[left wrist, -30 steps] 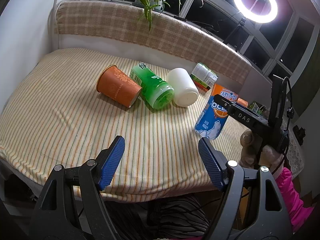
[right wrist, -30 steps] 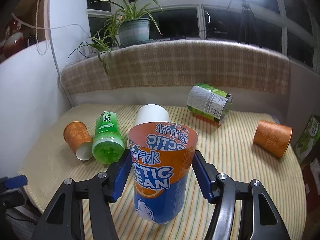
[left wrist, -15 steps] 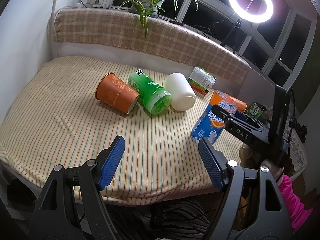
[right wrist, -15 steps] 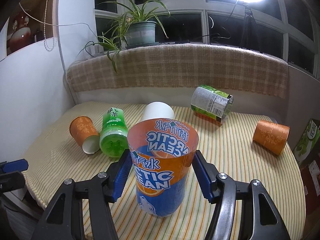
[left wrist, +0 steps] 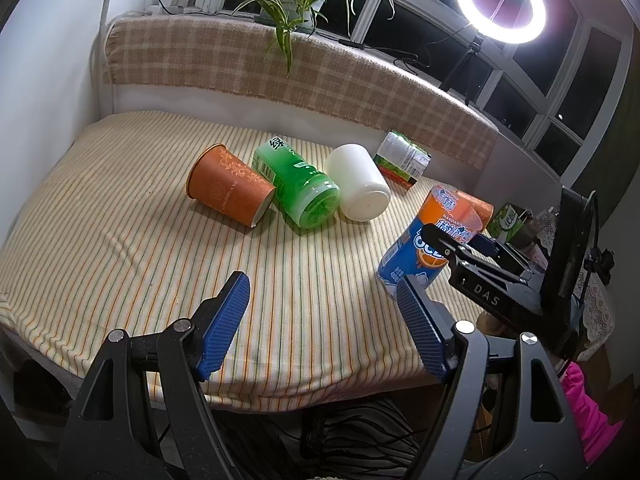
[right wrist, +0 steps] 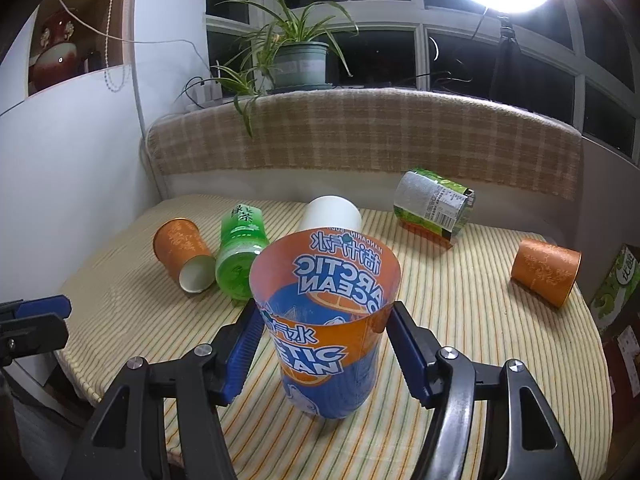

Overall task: Flip cup upright
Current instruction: 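Rotate the blue bottle upright with the right tool and lower it onto the table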

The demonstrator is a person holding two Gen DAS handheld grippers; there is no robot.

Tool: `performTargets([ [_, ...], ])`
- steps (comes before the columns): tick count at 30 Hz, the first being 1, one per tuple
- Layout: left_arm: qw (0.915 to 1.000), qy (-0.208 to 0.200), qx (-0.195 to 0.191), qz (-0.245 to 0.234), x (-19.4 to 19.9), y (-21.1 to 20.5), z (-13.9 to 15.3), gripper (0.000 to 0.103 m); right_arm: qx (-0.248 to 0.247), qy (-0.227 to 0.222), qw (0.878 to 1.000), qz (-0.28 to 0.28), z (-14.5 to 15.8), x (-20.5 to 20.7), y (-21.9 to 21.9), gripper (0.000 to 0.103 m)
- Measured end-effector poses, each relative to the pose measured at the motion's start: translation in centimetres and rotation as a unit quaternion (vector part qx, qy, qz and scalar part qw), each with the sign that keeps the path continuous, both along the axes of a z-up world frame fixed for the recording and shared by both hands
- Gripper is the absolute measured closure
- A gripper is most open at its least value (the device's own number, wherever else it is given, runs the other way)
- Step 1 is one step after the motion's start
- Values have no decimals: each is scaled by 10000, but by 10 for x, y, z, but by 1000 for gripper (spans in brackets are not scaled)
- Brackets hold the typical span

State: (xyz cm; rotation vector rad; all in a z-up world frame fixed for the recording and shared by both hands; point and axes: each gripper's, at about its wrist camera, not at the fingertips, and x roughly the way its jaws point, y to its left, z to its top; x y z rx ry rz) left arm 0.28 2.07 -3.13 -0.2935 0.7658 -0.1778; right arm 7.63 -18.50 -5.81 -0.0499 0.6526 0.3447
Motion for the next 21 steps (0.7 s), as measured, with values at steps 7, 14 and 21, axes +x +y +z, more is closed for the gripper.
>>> performTargets([
  [7,10000,-9,28,-32,1,-1,0,25,-2,49,10000,82,-2,-4,0,23],
  [14,9998,-131,157,-84,9,-8,4,25,219,92,9997,69,7,-15,-11,21],
  [21,9973,-621,379,-27,10,-17,24,25,538,-117,9983,-190,30,-42,-37,16],
])
